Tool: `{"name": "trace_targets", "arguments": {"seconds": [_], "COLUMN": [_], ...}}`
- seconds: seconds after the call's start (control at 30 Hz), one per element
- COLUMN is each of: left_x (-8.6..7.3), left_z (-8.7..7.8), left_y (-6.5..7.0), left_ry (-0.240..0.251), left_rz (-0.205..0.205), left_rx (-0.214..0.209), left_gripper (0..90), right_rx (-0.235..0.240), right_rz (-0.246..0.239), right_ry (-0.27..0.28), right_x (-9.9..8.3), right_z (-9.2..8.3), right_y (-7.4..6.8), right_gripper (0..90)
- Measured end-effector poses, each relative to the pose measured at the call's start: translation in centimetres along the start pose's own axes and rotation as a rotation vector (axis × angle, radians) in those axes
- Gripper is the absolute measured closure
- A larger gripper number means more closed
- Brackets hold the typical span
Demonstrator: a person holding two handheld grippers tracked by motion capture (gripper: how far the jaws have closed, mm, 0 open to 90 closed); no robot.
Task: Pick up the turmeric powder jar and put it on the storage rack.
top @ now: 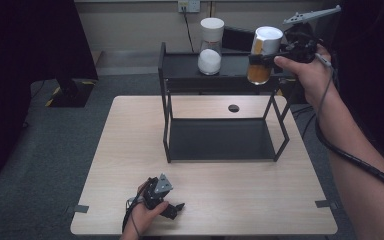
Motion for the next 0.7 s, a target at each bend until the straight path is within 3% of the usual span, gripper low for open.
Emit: {"name": "trace_targets", "arguments": {"seconds": [0.3, 0.7], "left_x": [0.0, 0.0], "left_z": [0.0, 0.0], "left_y": [0.0, 0.0], "left_ry": [0.0, -0.001], "left_rz": [-0.001, 0.0], "left_rx": [0.0, -0.001], "left_gripper": [0.0, 0.0], "right_rx": [-0.018, -0.037], "right_rz": [-0.009, -0.001], "right_ry": [-0.004, -0.012], "right_x": [1.1, 1.2], "right_z": [2.4, 4.8], "right_y": [0.8, 2.2], "right_gripper": [30.4, 30.4]}}
Point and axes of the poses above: each handheld gripper's, and its own axes: z roughly forward along the jaws, x roughly out of its top, y roughly to its right, the point moved 8 cm from there along z, roughly forward along the jaws, and after that the axes turned 6 degrees about y, right-handed, at the moved point
